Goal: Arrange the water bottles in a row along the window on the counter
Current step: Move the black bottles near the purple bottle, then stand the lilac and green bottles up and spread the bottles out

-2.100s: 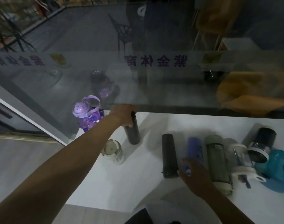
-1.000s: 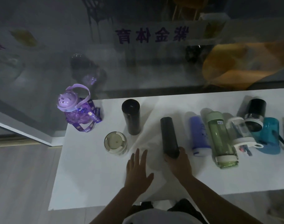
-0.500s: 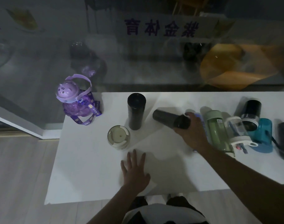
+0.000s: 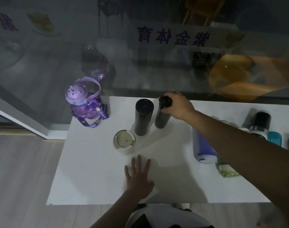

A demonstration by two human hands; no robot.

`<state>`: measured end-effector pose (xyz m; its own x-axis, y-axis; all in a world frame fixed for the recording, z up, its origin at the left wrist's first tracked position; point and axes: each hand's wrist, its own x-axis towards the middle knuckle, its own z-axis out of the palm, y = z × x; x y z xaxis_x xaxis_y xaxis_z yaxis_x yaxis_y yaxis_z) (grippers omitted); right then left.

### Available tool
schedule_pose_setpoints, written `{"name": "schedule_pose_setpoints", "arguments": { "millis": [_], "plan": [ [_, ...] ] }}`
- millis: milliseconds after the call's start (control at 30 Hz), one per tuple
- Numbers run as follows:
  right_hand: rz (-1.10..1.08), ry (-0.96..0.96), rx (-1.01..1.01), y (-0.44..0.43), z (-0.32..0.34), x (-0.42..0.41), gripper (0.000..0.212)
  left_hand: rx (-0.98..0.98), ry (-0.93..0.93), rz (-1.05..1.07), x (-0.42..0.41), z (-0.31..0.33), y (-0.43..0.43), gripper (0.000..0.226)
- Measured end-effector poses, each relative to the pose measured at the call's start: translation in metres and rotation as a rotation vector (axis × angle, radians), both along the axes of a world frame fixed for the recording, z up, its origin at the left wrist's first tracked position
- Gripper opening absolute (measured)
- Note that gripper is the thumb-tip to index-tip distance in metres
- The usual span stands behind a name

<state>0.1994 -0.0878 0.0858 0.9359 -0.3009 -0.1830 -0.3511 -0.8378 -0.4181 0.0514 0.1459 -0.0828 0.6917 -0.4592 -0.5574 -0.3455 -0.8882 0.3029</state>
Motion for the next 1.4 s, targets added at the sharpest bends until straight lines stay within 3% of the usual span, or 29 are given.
{"name": "schedule_pose_setpoints", "arguments": {
  "millis": [200,433,767,900,967,1033,1133,1267,1400],
  "plan": [
    [0.027,0.023,-0.016,-0.004,-0.001,-0.001,0.061,0.025,-0.01,-0.01,0.003,0.002,-0.002,0.087],
    [0.05,0.027,0.137,-0.018,0.008,-0.016,0.094,-0.02,0.014,0.125,0.007,0.017,-0.028,0.08],
    [-0.185,-0.065,0.16,-0.138,-0.006,-0.166,0.058,-0.381,0.139,0.305,-0.002,0.062,-0.15,0.084],
    [-0.154,-0.001,0.086,-0.176,-0.044,-0.237,0.04,-0.485,0.285,0.442,-0.024,0.068,-0.206,0.105],
    [-0.151,0.026,0.109,-0.187,-0.067,-0.265,0.05,-0.513,0.297,0.539,-0.034,0.058,-0.228,0.114],
    [-0.21,0.07,0.139,-0.19,-0.077,-0.283,0.063,-0.536,0.293,0.641,-0.04,0.035,-0.246,0.11],
    [-0.196,0.093,0.168,-0.194,-0.078,-0.297,0.067,-0.54,0.28,0.77,-0.049,0.029,-0.268,0.105],
    [-0.122,0.079,0.221,-0.215,-0.08,-0.303,0.065,-0.598,0.253,0.92,-0.056,0.042,-0.285,0.062],
    [-0.047,0.022,0.277,-0.23,-0.078,-0.303,0.056,-0.605,0.2,0.95,-0.057,0.046,-0.281,0.071]
  ]
}}
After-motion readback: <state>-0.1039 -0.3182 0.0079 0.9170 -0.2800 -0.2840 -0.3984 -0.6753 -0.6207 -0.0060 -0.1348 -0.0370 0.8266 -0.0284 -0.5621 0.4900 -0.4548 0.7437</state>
